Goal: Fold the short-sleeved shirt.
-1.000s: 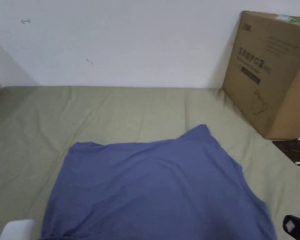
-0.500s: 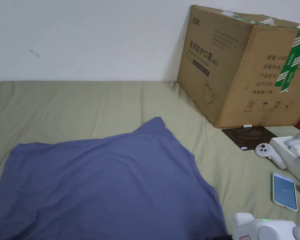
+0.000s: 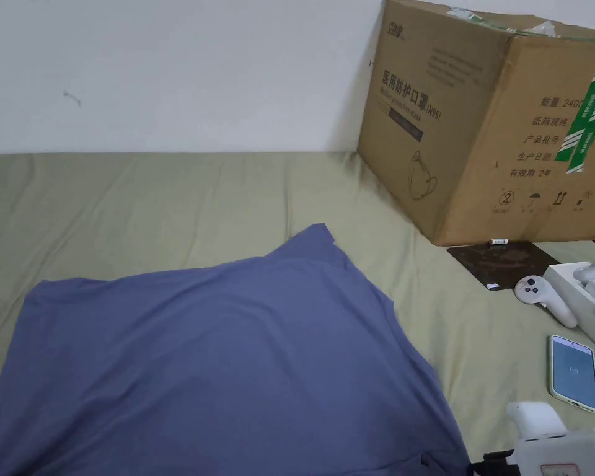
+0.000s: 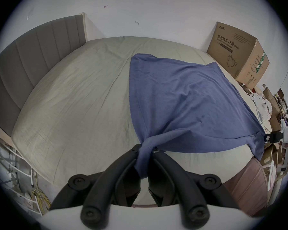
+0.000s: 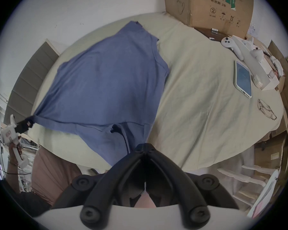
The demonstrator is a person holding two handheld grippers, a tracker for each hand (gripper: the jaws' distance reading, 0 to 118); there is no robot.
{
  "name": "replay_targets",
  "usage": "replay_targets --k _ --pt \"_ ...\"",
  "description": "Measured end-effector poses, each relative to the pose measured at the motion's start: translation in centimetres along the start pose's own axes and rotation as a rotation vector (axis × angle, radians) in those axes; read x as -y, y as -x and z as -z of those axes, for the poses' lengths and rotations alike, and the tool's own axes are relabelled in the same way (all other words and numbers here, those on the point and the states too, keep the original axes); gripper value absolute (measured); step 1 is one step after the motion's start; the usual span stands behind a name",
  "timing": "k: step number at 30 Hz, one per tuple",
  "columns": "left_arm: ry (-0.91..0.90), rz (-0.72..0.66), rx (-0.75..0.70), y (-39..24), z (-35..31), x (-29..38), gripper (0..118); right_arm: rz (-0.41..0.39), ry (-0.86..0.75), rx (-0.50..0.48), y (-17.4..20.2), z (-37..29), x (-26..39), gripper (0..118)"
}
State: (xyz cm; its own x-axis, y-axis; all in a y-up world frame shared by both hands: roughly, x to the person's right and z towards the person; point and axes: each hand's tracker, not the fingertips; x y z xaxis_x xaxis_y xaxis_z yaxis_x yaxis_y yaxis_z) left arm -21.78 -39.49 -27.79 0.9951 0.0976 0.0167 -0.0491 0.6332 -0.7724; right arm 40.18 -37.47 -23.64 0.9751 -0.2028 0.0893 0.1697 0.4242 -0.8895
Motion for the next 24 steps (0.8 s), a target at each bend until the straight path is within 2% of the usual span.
replay_targets --k 4,6,8,11,14,18,22,24 --pt "-0.008 -0.012 -0.002 -0.3 0.1 -0.1 6 -0.007 -0.004 -0.01 1.2 -0.9 -0.2 0" --pt "-0.046 -0.045 0.029 -0.2 -0.3 -0.3 6 0.002 -0.029 -0.022 0.6 -1.2 -0.6 0" --pt "-0.057 -0.047 0.027 0.3 -0.4 -0.7 6 0.046 -0.085 -0.056 0.6 -2.0 -1.3 0" --pt "-0.074 -0.042 0.029 0.5 -0.4 -2.0 6 0.153 -0.113 -0.137 0.2 -2.8 -3.3 0" --pt "-0.085 -0.065 0.042 -0.2 -0.4 -4.0 6 0.187 -0.122 -0.172 0.5 -2.6 -6.9 0" --pt "-0.058 -0.123 0.039 -0.3 1.6 -8.1 6 0.204 -0.136 -0.163 2.2 -1.5 -13.1 0" --pt "-0.003 -0.189 -0.011 1.7 6.8 -13.0 6 0.228 -0.131 -0.14 3.1 1.5 -20.4 0" --pt "0.05 -0.24 0.005 2.2 9.7 -15.4 6 0.268 -0.134 -0.107 3.2 3.5 -23.7 0"
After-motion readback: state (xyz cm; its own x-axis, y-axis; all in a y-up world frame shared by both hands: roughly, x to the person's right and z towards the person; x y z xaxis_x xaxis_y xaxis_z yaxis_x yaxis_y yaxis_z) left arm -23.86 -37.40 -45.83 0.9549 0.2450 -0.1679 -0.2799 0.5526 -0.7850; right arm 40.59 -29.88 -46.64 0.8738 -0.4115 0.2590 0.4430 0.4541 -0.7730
